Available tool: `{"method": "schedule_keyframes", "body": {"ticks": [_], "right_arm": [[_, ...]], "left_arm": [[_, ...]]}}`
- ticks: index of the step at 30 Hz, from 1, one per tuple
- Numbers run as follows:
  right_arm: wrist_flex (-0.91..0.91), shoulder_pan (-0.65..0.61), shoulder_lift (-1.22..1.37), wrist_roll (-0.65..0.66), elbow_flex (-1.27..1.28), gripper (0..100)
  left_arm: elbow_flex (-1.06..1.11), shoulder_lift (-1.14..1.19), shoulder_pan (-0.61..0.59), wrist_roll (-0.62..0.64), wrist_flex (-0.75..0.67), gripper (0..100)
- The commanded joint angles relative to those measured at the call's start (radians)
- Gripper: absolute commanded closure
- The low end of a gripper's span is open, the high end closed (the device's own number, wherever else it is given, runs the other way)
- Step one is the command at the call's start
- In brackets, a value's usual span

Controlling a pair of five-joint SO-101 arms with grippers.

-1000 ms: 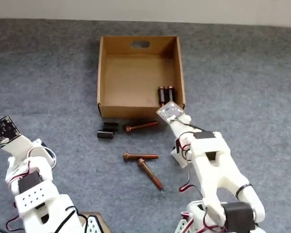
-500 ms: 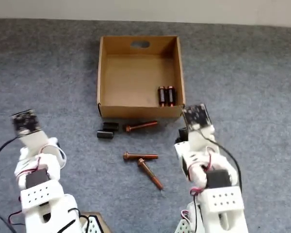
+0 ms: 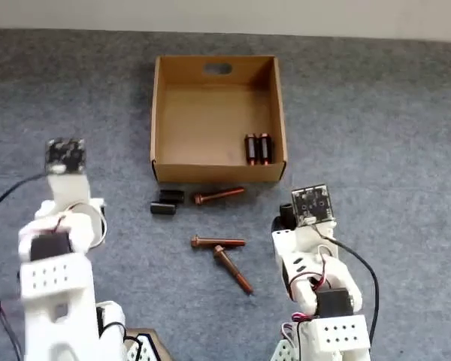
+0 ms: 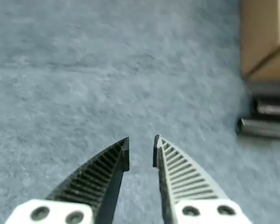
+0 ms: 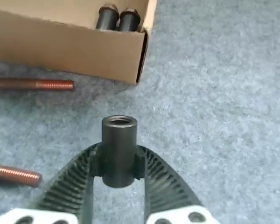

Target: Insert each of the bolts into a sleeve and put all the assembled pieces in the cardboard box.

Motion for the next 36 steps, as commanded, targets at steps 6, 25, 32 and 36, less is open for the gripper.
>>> {"method": "schedule_keyframes", "body": {"ticks": [6,25,32,36], "right_arm": [[0.076,0.008,-0.122,-0.003,0.028,99.2],[0.108,0.008,-0.217,-0.003,0.064,99.2],[0.108,0.008,-0.217,-0.003,0.064,99.2],[0.108,0.008,-0.217,-0.002,0.064,99.2]], "left_arm": [[-0.179,0.306,0.346,0.038,0.14,88],[-0.177,0.509,0.73,0.493,-0.054,78],[-0.183,0.687,0.728,0.494,-0.16,78],[-0.185,0.693,0.719,0.489,-0.16,81]]}}
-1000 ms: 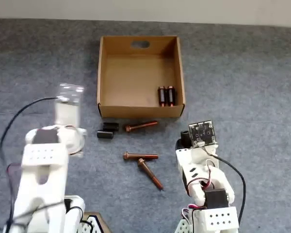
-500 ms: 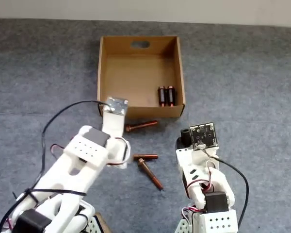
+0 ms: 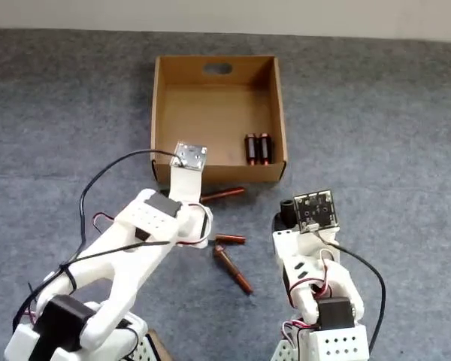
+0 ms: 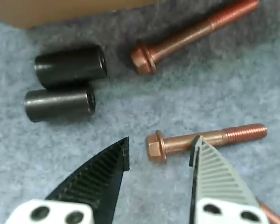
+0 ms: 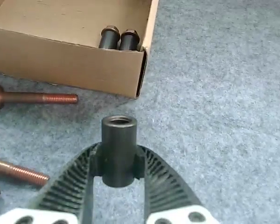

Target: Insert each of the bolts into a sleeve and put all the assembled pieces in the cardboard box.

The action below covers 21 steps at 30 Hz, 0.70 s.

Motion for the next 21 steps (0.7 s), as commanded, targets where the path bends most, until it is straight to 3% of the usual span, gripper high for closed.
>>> {"method": "schedule_keyframes", "body": {"ticks": [1,8,13,21], "right_arm": [[0.005,0.01,-0.019,-0.002,0.025,99.2],[0.005,0.01,-0.019,-0.002,0.025,99.2],[0.005,0.01,-0.019,-0.002,0.025,99.2],[0.005,0.01,-0.019,-0.002,0.025,99.2]], "left_arm": [[-0.01,0.002,-0.002,0.0,-0.014,84],[-0.002,-0.025,-0.113,-0.003,-0.009,100],[-0.01,-0.03,-0.228,-0.012,0.029,99],[-0.087,-0.03,-0.32,-0.276,0.201,99]]}}
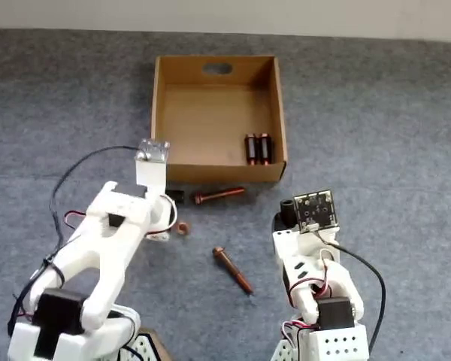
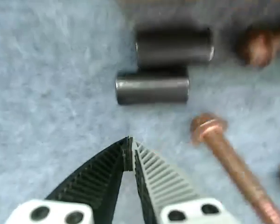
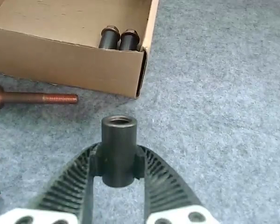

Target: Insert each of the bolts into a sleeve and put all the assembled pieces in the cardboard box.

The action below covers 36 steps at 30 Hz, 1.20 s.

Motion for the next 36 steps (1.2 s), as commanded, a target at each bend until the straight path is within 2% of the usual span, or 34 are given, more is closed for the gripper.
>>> {"method": "schedule_keyframes", "body": {"ticks": [1,8,14,16,19,23,33,36], "right_arm": [[0.005,0.01,-0.019,-0.002,0.025,99.2],[0.005,0.01,-0.019,-0.002,0.025,99.2],[0.004,0.008,-0.019,-0.002,0.025,99.2],[0.004,0.008,-0.019,-0.002,0.025,99.2],[0.004,0.008,-0.019,-0.002,0.025,99.2],[0.005,0.008,-0.019,-0.002,0.025,99.2],[0.005,0.008,-0.019,-0.002,0.025,99.2],[0.005,0.008,-0.019,-0.002,0.025,99.2]], "left_arm": [[-0.084,-0.018,-0.033,-0.078,0.098,99],[-0.251,-0.018,-0.024,-0.083,0.298,99],[-0.282,-0.008,0.124,-0.044,0.433,99],[-0.254,-0.008,0.176,0.069,0.423,97],[-0.237,-0.008,0.249,0.232,0.407,87],[-0.242,-0.008,0.269,0.408,0.393,80],[-0.117,-0.007,0.268,0.456,0.141,80],[-0.044,-0.007,0.268,0.539,0.058,80]]}}
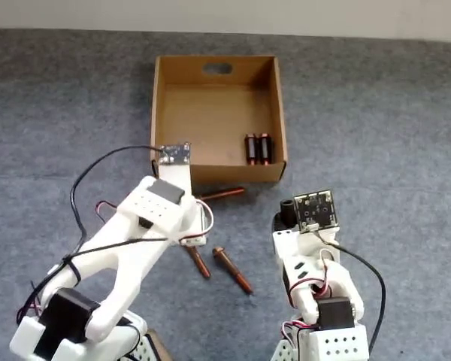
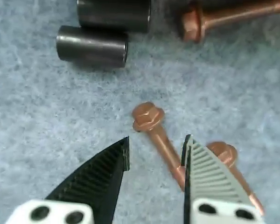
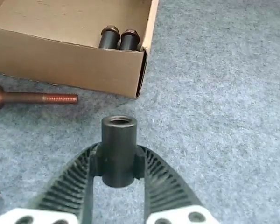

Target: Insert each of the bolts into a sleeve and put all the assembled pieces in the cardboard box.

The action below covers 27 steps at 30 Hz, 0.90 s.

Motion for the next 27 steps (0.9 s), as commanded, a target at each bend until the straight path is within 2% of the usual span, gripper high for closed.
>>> {"method": "schedule_keyframes", "body": {"ticks": [1,9,12,15,18,23,27], "right_arm": [[0.005,0.008,-0.019,-0.002,0.025,99.2],[0.005,0.008,-0.019,-0.002,0.025,99.2],[0.005,0.008,-0.019,-0.002,0.025,99.2],[0.005,0.01,-0.019,-0.002,0.025,99.2],[0.005,0.01,-0.019,-0.002,0.025,99.2],[0.005,0.01,-0.019,-0.002,0.025,99.2],[0.005,0.01,-0.019,-0.002,0.025,99.2]], "left_arm": [[0.061,-0.005,0.01,0.078,-0.1,80],[0.196,-0.005,0.013,0.095,-0.321,80],[0.202,-0.008,0.008,0.094,-0.324,81],[0.202,-0.012,0.008,0.086,-0.313,88],[0.199,-0.016,0.008,-0.028,-0.313,100],[0.168,-0.018,0.005,-0.147,-0.305,98],[0.079,-0.015,0.005,-0.245,-0.183,97]]}}
